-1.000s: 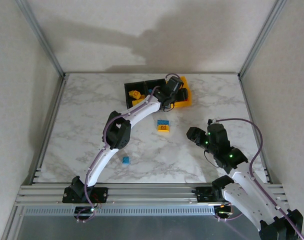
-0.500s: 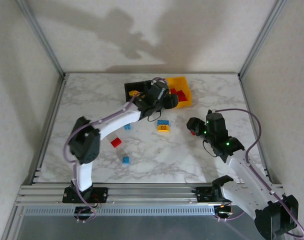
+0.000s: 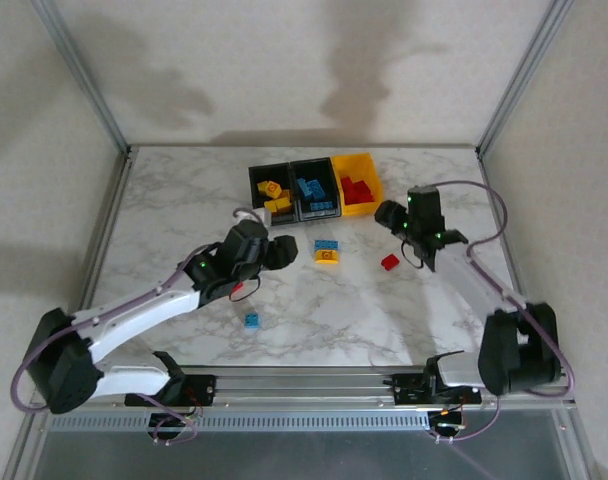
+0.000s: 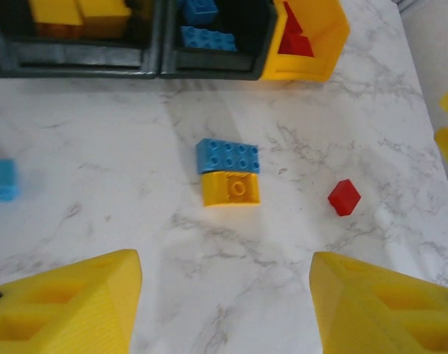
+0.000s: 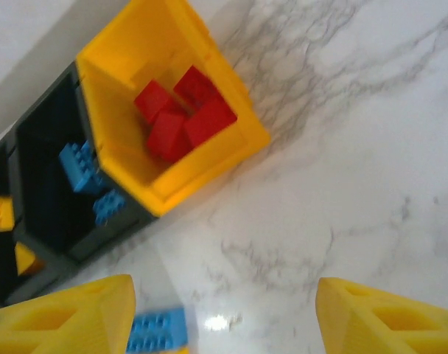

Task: Sort the legos into containers by color

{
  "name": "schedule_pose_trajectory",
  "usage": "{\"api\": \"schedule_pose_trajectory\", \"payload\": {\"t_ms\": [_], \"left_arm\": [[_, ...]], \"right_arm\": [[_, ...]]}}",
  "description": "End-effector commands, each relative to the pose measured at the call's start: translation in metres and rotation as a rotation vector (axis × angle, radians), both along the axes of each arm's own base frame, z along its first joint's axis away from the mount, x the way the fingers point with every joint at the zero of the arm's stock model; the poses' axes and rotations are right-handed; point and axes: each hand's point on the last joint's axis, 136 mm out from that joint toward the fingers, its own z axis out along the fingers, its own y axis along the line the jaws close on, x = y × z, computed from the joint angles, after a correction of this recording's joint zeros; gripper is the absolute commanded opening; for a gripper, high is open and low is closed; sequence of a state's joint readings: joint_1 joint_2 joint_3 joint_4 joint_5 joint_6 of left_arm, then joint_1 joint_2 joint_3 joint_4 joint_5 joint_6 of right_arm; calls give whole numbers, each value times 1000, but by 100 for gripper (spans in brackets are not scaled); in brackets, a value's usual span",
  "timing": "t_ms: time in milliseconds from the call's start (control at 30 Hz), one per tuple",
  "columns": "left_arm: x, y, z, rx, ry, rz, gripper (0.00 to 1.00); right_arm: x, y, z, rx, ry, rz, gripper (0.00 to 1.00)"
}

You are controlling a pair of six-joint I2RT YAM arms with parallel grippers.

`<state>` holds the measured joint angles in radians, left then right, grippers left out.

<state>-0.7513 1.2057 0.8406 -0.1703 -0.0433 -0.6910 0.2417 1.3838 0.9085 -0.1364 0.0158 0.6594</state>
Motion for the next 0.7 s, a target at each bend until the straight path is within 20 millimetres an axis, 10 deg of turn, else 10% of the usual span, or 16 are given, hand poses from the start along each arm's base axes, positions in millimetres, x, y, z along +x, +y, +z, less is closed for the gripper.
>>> {"api": "schedule_pose_trajectory", "payload": {"t_ms": [0,367,667], "left_arm": [[-12,23,4,-21,-12,81,62],[-23,49,-1,19,-7,144,63],[-24,58,-2,51,-7,168,63]], "right_arm": [[48,-5,7,-5,-69,-3,65],[151,12,-30,24,-40,84,62],[178,20,-54,35,1,127,49]]}}
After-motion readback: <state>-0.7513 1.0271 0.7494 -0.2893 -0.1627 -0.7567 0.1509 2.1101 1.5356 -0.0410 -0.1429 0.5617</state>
